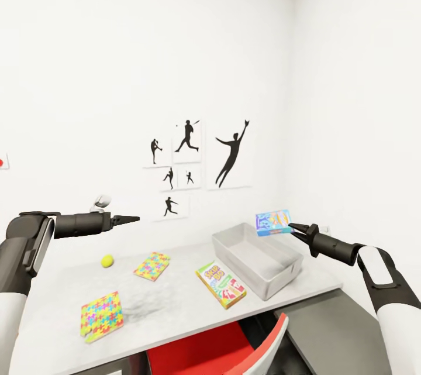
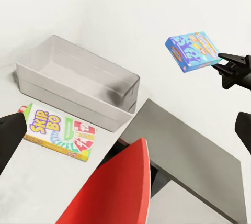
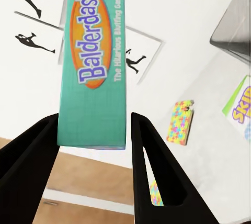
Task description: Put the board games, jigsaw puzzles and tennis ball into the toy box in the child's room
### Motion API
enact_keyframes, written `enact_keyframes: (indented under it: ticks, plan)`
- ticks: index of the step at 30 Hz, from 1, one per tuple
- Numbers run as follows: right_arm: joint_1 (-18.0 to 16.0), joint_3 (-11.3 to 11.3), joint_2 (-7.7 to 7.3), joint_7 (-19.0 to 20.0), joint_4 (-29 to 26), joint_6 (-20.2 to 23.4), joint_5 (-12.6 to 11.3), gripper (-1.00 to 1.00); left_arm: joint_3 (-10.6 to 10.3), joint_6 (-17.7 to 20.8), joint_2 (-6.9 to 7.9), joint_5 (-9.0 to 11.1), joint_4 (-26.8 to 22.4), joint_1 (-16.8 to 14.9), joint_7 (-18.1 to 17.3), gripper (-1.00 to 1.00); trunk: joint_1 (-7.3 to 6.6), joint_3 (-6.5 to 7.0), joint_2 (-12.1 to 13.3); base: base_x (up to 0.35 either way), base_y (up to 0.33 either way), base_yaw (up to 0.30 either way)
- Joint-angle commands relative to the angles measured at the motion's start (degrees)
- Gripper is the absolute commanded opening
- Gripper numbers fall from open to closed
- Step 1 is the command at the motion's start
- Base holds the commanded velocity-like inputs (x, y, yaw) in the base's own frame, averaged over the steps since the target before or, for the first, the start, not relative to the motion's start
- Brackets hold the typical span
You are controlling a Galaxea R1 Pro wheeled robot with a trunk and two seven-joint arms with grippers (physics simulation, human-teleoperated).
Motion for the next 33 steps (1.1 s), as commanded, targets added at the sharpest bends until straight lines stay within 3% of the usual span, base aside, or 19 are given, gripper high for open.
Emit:
enact_keyframes:
  ticks: [1,23,33]
  plan:
    - [0.02,-0.17,0.02,0.56,0.03,0.24,0.50,-1.00,0.05,0.60,-0.03,-0.14,0.00,-0.02,-0.31,1.00,0.02,-0.07,-0.05,0.004,0.000,-0.027]
    - [0.13,-0.33,0.02,0.56,0.50,0.24,0.49,-1.00,-0.04,0.60,0.13,-0.06,0.09,-0.02,-0.31,1.00,0.02,-1.19,-0.05,0.119,0.065,-0.003]
    - [0.13,-0.41,-0.01,0.56,0.55,0.24,0.51,-1.00,-0.04,0.60,0.05,-0.05,0.09,-0.02,-0.31,1.00,0.02,-1.47,-0.05,0.217,0.010,-0.117]
